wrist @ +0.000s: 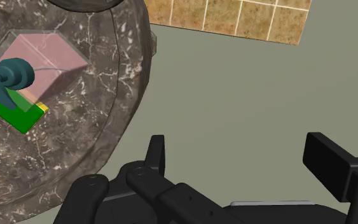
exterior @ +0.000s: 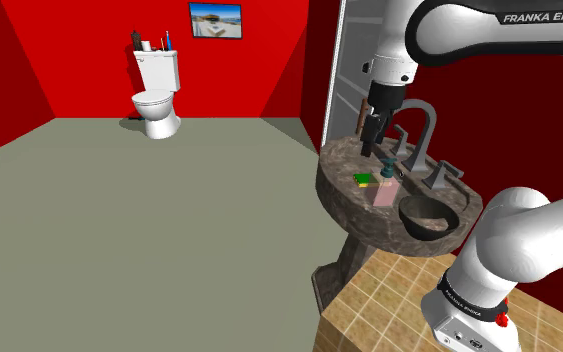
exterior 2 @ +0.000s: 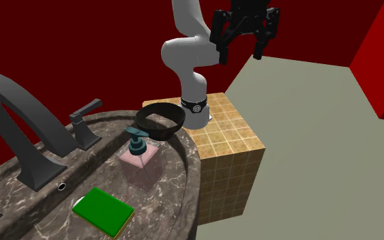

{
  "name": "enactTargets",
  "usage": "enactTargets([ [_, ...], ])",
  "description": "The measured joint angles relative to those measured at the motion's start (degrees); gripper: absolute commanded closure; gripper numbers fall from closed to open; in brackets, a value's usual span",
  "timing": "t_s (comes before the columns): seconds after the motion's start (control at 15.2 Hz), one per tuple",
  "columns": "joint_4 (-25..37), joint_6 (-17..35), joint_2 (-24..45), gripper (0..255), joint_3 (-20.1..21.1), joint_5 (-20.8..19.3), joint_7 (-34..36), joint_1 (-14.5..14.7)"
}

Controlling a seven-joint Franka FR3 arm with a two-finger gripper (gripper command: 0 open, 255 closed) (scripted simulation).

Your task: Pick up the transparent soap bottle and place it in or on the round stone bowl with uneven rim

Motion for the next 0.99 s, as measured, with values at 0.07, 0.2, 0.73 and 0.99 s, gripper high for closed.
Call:
enactTargets([
  [0.07,0.0,0.0,0.0,0,0.0,0.0,0.0,0.0],
  [0.2,-1.3,1.0,-0.3,0,-1.4,-1.1,-1.9,-0.5],
  [0.73,-6.9,7.7,0.5,0,-10.8,-8.5,-14.1,-4.2],
  [0.99,-8.1,12.7,3.9,0,-15.7,-12.0,-20.1,-5.9],
])
